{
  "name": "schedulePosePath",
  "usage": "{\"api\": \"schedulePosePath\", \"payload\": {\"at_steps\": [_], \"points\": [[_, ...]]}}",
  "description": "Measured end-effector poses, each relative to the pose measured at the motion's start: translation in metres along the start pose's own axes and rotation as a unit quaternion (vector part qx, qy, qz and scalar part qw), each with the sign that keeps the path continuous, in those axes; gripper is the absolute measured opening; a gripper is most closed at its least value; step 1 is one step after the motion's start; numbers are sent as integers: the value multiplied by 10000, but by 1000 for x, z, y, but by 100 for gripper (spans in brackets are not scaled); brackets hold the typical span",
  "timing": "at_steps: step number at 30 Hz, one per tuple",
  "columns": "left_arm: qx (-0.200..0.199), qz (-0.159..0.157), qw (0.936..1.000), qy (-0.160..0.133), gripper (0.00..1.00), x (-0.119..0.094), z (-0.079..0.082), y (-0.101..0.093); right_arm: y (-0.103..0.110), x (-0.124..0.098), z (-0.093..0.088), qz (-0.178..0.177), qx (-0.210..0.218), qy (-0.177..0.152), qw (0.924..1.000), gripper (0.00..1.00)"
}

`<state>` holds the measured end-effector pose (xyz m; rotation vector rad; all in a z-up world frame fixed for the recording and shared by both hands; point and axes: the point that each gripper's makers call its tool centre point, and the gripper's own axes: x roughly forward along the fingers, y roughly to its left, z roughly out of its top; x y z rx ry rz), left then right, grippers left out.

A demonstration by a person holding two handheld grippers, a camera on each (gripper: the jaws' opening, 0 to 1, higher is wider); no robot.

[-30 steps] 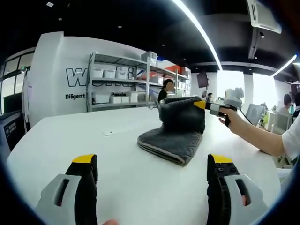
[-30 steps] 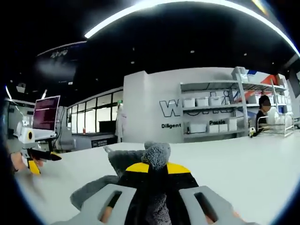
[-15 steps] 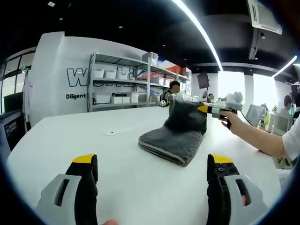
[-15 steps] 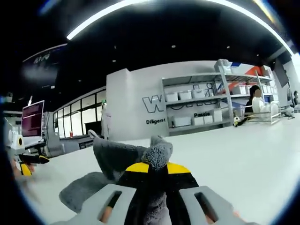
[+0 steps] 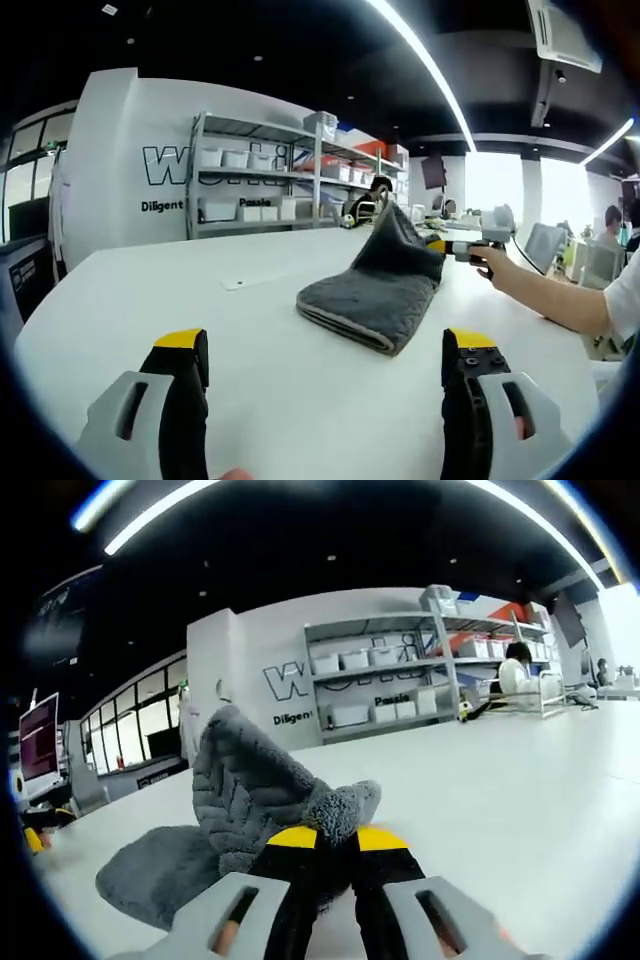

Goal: Open the folded towel by lifting each exposed corner and separating the folded layers until the towel lies flat within the target outline without major curled edges

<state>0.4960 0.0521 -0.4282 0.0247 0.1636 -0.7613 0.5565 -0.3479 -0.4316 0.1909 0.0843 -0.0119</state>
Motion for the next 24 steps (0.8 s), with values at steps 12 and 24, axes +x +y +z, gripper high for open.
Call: {"api": "schedulePosePath", "payload": {"at_steps": [12, 24], "points": [[-20, 17, 10000, -25, 96, -1, 1, 2, -22, -1, -18, -271, 117, 310, 9991, 10], [-15, 17, 10000, -66, 96, -2, 3, 2, -41, -10, -10, -606, 150, 136, 9980, 21]]}}
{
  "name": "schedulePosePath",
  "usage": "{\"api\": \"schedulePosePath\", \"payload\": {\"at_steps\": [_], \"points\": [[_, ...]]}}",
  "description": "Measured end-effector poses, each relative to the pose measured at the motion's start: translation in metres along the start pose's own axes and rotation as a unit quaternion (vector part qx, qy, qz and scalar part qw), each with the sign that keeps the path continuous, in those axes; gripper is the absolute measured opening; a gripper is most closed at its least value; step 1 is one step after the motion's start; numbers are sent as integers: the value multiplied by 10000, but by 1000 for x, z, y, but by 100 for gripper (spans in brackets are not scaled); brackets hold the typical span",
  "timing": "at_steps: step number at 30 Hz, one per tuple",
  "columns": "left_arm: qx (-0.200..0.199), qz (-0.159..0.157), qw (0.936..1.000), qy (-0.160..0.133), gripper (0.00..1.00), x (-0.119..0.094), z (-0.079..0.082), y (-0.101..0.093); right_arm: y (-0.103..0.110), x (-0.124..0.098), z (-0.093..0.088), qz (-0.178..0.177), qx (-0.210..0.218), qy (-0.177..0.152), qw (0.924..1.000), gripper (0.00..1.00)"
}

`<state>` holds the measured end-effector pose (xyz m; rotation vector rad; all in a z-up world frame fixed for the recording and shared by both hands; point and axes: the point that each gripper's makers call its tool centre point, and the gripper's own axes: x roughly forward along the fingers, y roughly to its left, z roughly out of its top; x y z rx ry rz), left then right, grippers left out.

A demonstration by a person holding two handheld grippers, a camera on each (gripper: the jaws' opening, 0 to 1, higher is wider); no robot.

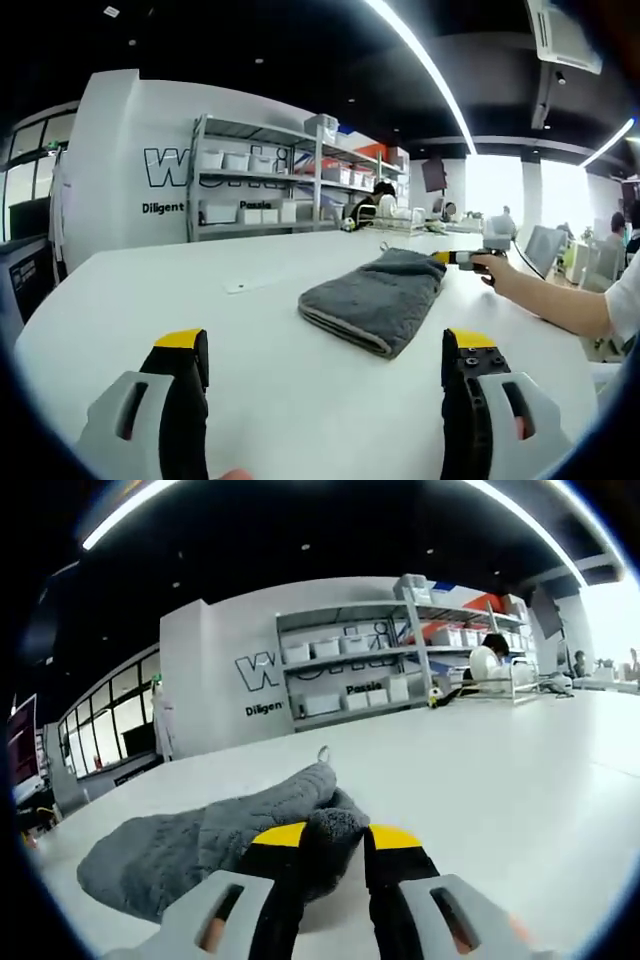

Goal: Open the folded towel by lifting each exposed corner and separating the folded layers until the towel lies flat within the target outline without major curled edges

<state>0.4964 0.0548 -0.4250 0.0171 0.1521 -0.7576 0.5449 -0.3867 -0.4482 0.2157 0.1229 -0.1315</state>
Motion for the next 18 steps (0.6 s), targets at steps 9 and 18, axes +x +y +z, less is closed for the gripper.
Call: {"api": "schedulePosePath", "payload": {"at_steps": [9, 18], "points": [[-16, 23, 10000, -8, 96, 0, -1, 2, 7, -10, 18, 128, -48, -331, 9994, 26], [-23, 20, 10000, 42, 96, 1, -4, 2, 39, -21, 26, 838, -645, -361, 9937, 38]]}}
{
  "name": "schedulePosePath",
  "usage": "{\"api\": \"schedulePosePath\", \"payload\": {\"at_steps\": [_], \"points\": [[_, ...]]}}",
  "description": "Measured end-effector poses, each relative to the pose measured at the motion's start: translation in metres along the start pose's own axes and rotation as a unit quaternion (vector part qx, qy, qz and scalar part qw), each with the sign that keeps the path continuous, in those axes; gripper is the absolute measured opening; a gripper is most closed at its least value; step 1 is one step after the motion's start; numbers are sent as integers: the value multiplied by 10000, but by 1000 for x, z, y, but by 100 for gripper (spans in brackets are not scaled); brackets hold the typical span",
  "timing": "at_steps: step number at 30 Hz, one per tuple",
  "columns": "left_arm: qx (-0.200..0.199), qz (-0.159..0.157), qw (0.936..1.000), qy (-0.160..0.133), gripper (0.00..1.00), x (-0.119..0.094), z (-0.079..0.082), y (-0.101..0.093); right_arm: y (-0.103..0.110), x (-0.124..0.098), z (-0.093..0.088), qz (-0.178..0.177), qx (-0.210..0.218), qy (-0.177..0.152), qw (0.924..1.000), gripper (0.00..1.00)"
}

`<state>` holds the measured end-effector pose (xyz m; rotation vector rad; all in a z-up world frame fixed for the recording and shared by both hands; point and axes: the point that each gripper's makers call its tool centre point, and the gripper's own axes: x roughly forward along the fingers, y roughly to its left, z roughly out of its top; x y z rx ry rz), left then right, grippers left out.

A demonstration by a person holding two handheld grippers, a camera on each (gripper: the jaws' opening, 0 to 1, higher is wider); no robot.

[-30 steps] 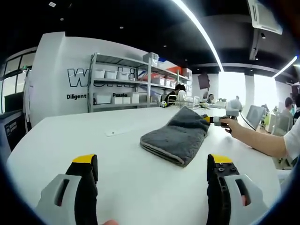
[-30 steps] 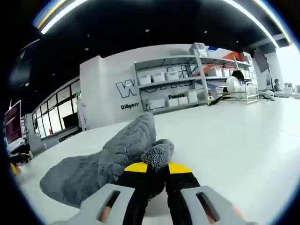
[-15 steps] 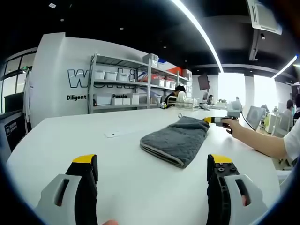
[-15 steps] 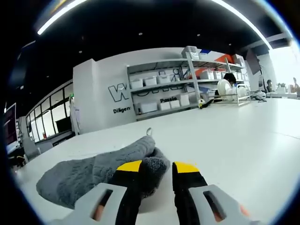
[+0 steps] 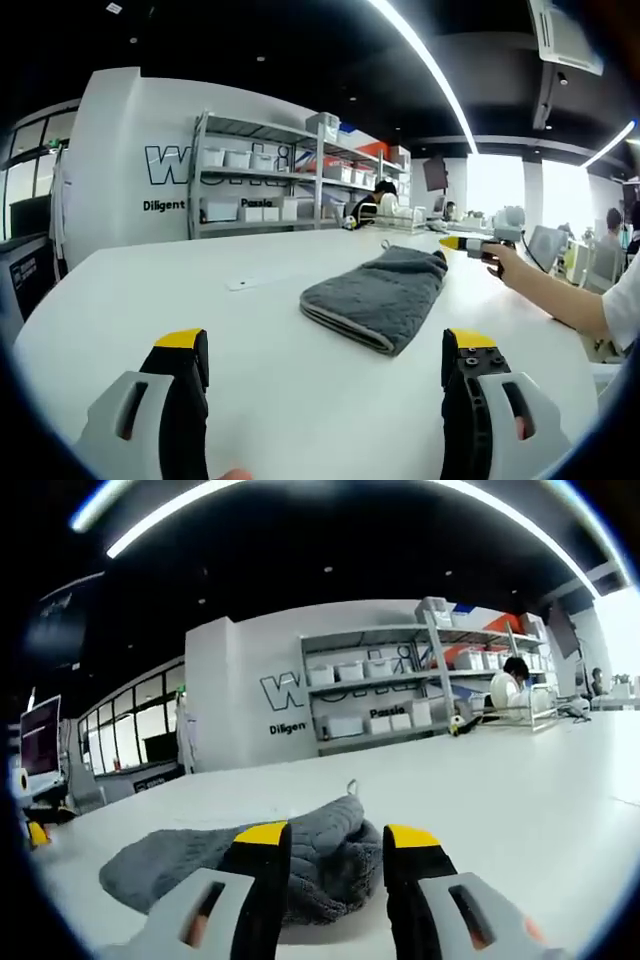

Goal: Open the folded towel by lifting each exposed corner and separating the folded layers until the towel lies flat within the target outline without major curled edges

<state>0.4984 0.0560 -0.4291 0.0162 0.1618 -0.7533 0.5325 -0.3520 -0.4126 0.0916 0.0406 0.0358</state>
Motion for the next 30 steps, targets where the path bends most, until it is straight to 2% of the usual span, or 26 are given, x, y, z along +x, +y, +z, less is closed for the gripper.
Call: {"api": "schedulePosePath", "payload": {"at_steps": [1, 3, 6, 8, 11, 16, 21, 24, 26, 30], "points": [[1, -2, 10000, 1, 96, 0, 0, 0, 2, 0, 0, 41, -64, 17, 10000, 39], [7, -14, 10000, 3, 96, 0, 0, -1, 11, -3, -6, 290, -476, 184, 9983, 41], [10, -51, 10000, 8, 96, 0, 1, -5, 32, -7, -4, 872, -922, 43, 9919, 51], [43, -87, 9999, 34, 96, 2, 0, -8, 41, -11, -8, 1152, -1067, 79, 9876, 57], [112, -151, 9998, 100, 96, 4, -2, -12, 55, -17, -20, 1668, -1198, 242, 9784, 59], [161, -174, 9996, 165, 96, 6, -2, -11, 51, -20, -22, 2030, -1181, 274, 9716, 69], [161, -264, 9993, 202, 96, 8, -1, -13, 38, -26, -29, 2309, -1474, 367, 9610, 73], [245, -317, 9988, 292, 96, 10, -3, -17, 31, -31, -31, 2545, -1336, 339, 9572, 77], [298, -326, 9984, 338, 96, 11, -5, -18, 28, -35, -28, 2673, -1185, 238, 9560, 80], [320, -403, 9980, 371, 96, 11, -6, -21, 21, -38, -18, 2688, -1062, 83, 9573, 89]]}}
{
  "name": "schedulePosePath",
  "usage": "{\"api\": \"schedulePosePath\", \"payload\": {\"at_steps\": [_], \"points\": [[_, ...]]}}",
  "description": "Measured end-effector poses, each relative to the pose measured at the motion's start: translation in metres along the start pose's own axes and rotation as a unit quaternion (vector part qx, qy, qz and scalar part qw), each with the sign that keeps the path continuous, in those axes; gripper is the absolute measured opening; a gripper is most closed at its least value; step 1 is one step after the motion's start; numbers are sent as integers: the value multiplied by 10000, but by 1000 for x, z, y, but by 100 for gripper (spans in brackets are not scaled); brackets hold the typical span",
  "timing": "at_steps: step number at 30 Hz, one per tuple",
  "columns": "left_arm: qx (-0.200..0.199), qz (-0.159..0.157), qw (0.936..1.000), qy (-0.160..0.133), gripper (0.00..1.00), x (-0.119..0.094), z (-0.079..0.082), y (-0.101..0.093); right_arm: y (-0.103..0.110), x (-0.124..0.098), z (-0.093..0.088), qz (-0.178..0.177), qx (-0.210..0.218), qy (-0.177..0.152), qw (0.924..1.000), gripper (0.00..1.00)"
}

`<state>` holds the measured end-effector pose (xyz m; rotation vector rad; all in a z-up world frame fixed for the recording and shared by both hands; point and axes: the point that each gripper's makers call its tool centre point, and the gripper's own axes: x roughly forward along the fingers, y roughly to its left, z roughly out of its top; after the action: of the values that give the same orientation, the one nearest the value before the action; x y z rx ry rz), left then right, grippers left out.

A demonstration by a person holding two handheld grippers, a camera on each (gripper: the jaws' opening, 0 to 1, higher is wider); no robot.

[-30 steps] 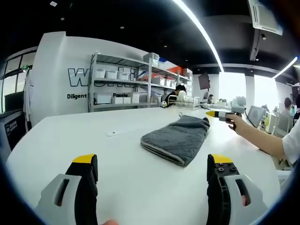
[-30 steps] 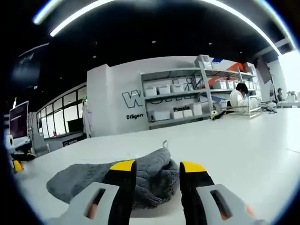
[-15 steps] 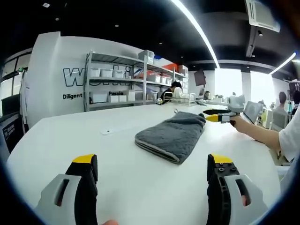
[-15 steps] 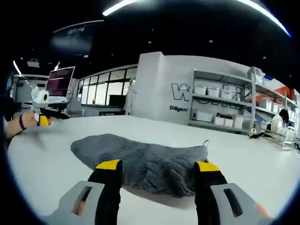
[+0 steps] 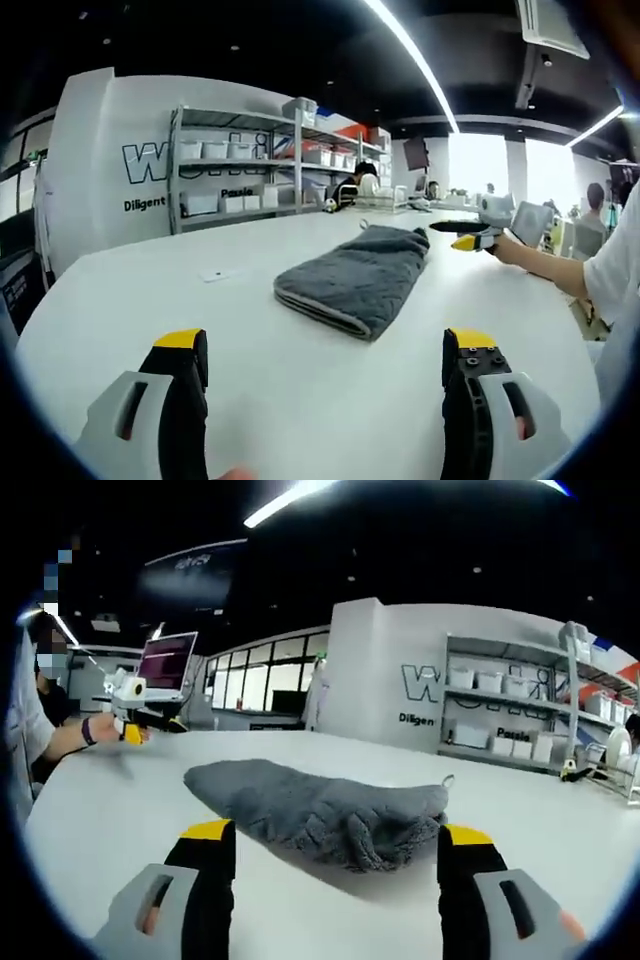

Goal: Open the folded towel by lifting each exposed corner and separating the folded layers until the towel lies flat within the target outline without major curled edges

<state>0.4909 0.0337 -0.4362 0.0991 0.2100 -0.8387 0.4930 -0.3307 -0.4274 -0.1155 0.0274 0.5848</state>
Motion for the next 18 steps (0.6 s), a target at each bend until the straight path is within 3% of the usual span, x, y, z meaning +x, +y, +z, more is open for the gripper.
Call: {"api": "schedulePosePath", "payload": {"at_steps": [4, 6, 10, 18], "points": [[13, -195, 9998, -65, 96, -2, 5, -8, 4, -1, 6, 41, 332, -212, 9992, 96], [11, -312, 9995, -50, 96, -1, 5, -11, 5, 0, 2, 46, 359, -123, 9993, 99], [109, -272, 9996, 20, 97, -1, 2, -8, 2, -1, 3, -1, 303, -134, 9995, 99], [-75, -290, 9996, -11, 97, -1, 1, -5, -2, 4, -8, -55, 594, -59, 9982, 99]]}}
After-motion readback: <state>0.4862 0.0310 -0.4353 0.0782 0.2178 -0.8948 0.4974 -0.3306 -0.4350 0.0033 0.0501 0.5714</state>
